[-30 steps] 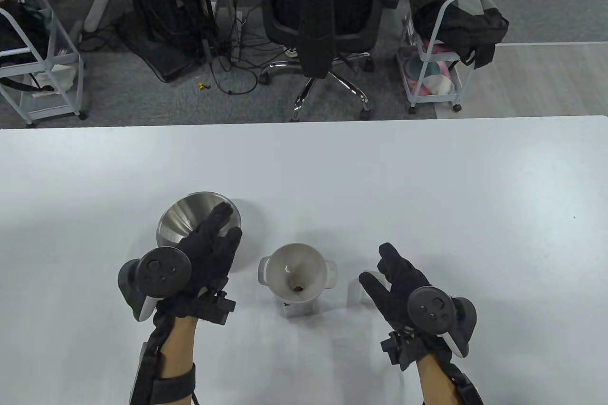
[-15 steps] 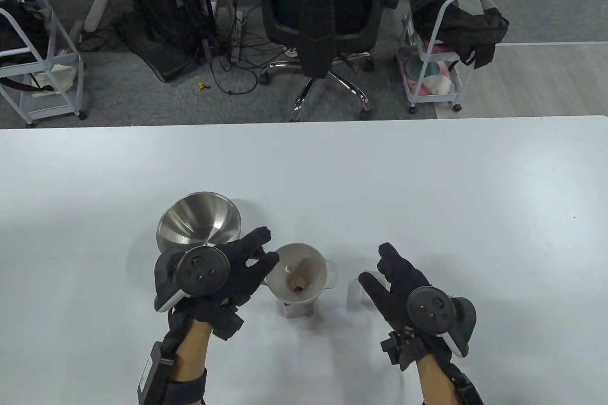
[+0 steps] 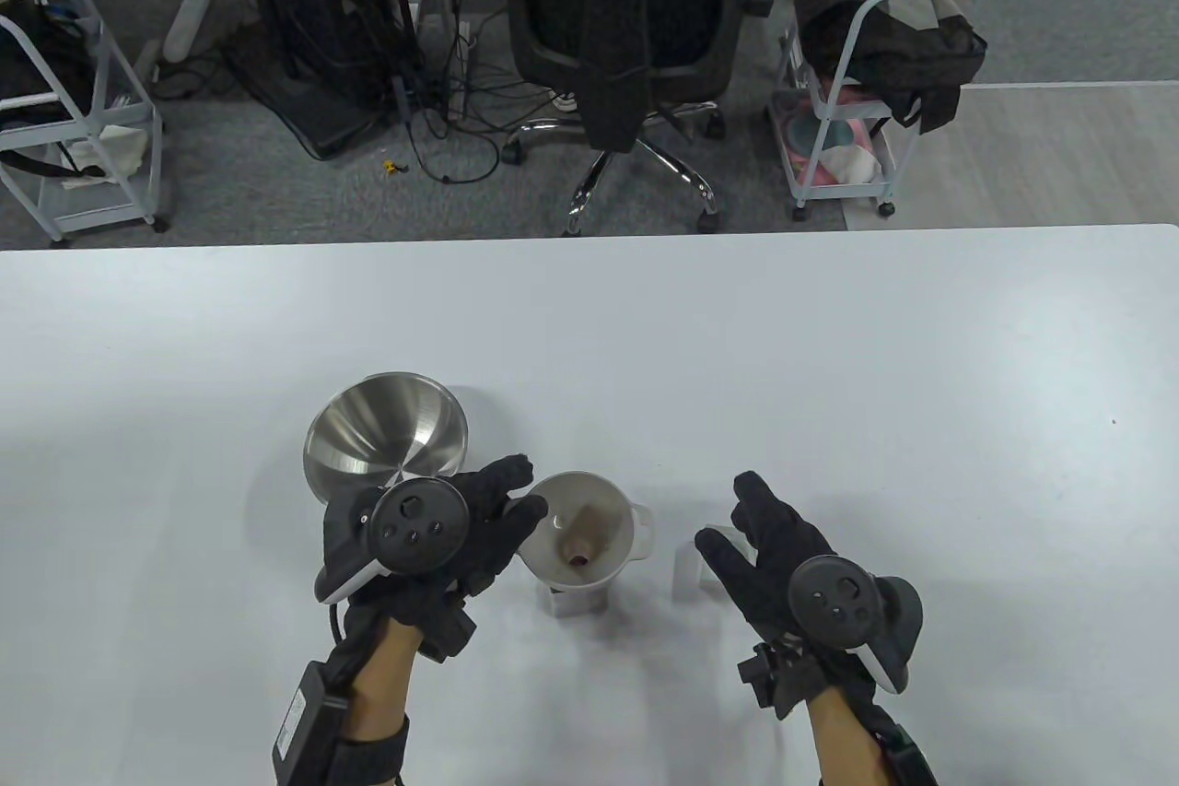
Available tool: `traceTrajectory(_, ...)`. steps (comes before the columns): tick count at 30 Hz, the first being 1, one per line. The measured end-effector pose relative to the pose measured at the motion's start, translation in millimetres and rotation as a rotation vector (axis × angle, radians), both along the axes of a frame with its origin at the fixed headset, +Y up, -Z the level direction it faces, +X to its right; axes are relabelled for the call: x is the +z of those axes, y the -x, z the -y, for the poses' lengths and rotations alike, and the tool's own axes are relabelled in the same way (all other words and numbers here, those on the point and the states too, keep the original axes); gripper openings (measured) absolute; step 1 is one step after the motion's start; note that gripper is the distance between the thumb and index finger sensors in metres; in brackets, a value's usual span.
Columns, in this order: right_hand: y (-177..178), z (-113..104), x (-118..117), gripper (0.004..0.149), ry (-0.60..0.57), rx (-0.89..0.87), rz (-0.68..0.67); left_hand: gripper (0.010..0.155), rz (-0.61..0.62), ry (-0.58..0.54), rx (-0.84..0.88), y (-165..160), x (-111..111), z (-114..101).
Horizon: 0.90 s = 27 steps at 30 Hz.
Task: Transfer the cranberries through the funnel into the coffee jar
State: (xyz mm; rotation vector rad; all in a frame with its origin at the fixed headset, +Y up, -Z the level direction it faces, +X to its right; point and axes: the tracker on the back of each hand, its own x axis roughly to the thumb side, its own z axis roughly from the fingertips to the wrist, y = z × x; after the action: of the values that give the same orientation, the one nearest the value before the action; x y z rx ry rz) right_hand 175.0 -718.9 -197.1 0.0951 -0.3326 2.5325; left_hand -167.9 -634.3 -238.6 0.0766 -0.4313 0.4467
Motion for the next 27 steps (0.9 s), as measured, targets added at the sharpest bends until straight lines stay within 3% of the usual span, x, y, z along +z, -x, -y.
traceTrajectory(27, 0.7, 0.1, -0.3, 0.077, 0.003, 0.004, -0.001, 0.047, -0.005, -0.051, -0.033, -4.6, 1.0, -1.4)
